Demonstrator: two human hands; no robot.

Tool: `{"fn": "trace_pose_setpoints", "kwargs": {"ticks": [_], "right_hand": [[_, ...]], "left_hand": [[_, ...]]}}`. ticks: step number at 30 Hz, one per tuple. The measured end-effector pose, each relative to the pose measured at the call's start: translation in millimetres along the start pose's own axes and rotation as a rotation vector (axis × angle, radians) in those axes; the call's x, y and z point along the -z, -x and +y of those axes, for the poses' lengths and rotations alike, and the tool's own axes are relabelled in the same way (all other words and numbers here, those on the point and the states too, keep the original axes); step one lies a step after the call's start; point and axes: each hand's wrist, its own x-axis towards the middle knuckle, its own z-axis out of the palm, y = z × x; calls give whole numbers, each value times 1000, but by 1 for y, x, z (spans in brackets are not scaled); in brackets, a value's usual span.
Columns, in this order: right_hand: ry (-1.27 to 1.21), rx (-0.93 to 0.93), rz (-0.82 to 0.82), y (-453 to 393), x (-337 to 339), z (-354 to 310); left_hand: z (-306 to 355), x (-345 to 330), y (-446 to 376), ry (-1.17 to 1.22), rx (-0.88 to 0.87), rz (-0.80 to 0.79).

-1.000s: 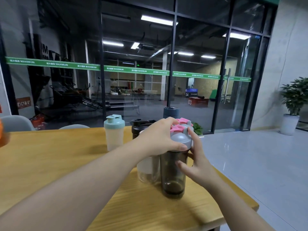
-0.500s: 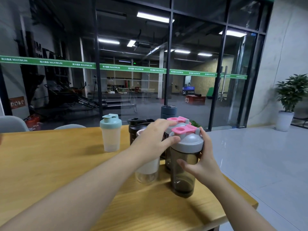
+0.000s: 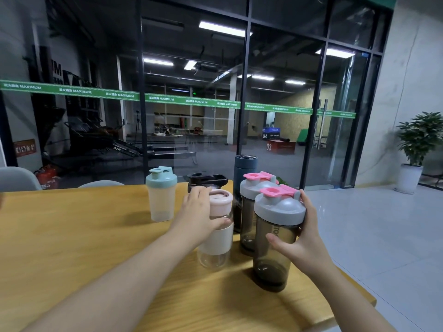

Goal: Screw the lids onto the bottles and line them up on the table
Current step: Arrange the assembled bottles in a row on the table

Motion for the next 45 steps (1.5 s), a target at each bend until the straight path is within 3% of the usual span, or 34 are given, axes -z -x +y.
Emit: {"fn": "trace_pose_setpoints", "kwargs": {"ticks": [7,17,27,36,45], "right_hand": [[11,13,-13,0,4,3],[257,374,75,-16,2,-10],[243,427,190,-18,-8,-5],[237,447,223,-18,-11,-2],[263,460,230,-18,-11,-1]], "left_hand": [[-3,-3,-4,120,25,-8],[-12,2,-3,150,-25,-36],[-57,14,-23,63,-29,300],[-95,16,-54,-380,165,44],[-122,21,-86,-452,308,-97]]}}
